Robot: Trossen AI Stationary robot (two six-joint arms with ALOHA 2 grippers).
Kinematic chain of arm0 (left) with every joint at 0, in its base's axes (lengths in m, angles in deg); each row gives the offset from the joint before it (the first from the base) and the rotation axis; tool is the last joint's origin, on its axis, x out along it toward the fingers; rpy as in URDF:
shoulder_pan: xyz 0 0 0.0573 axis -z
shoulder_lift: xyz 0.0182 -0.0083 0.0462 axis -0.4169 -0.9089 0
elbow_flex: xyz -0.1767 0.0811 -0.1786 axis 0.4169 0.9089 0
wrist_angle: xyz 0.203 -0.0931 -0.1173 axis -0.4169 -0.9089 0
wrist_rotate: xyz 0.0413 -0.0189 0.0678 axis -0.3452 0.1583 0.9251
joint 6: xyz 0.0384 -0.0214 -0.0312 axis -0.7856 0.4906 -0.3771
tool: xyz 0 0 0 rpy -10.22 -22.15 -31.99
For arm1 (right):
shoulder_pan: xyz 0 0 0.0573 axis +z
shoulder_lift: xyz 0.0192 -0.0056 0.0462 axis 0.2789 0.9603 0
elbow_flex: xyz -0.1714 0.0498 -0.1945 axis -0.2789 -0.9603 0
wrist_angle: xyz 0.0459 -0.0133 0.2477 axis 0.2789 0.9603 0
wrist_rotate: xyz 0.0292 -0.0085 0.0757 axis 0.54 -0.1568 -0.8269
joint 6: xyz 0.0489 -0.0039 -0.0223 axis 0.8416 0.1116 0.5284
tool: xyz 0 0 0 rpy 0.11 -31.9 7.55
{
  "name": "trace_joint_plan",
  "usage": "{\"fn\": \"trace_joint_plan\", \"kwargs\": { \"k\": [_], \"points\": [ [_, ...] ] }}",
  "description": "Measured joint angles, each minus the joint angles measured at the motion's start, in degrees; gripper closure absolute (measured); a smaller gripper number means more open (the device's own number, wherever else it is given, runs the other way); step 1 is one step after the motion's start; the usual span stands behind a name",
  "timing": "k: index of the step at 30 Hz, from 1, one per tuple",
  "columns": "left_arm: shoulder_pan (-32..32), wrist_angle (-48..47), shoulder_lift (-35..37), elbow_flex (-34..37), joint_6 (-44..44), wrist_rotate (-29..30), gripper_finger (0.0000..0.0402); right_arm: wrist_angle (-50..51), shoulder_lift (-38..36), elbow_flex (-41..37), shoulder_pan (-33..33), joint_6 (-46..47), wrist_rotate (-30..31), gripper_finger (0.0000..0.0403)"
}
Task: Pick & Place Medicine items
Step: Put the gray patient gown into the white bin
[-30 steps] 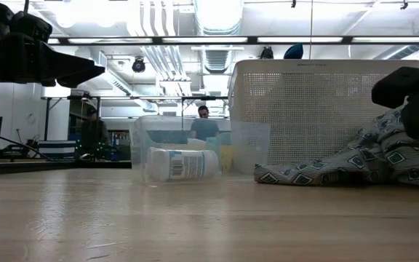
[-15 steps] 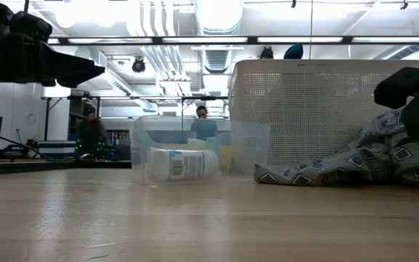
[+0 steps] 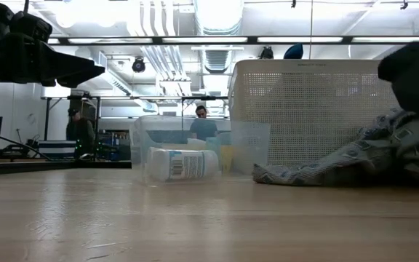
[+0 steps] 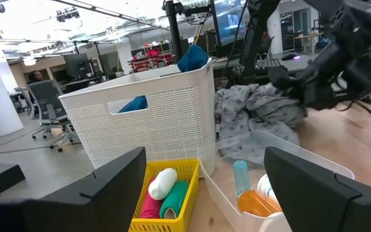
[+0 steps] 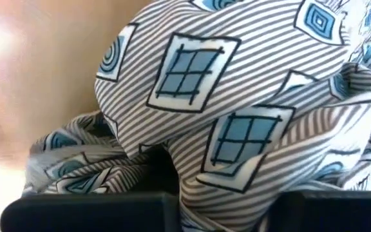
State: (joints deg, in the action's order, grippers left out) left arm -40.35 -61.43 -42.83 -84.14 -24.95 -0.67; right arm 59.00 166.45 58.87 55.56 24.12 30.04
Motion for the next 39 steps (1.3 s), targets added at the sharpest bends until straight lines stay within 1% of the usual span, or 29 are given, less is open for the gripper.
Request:
{"fn": "trace_joint_plan", "kwargs": {
  "k": [19, 21, 27, 34, 39],
  "points": [
    [0.0, 0.0, 0.0, 0.0, 0.0, 0.0, 0.0081, -0.2, -0.7, 26.3, 4.7, -0.9, 0.9, 0.0359],
    [0.0, 0.0, 0.0, 0.0, 0.0, 0.0, 0.0081, -0.3, -0.7, 29.1, 5.4, -1.1, 2.7, 0.0359],
    [0.0, 0.0, 0.0, 0.0, 0.0, 0.0, 0.0081, -1.2, -0.7, 37.7, 7.1, -4.5, 10.9, 0.0359],
    [0.0, 0.0, 0.0, 0.0, 0.0, 0.0, 0.0081, -5.7, -0.7, 47.6, 8.4, -9.5, 18.3, 0.0359],
    [0.0, 0.0, 0.0, 0.0, 0.0, 0.0, 0.0081, -6.3, -0.8, 53.8, 10.0, -13.6, 25.6, 0.0359]
  ]
}}
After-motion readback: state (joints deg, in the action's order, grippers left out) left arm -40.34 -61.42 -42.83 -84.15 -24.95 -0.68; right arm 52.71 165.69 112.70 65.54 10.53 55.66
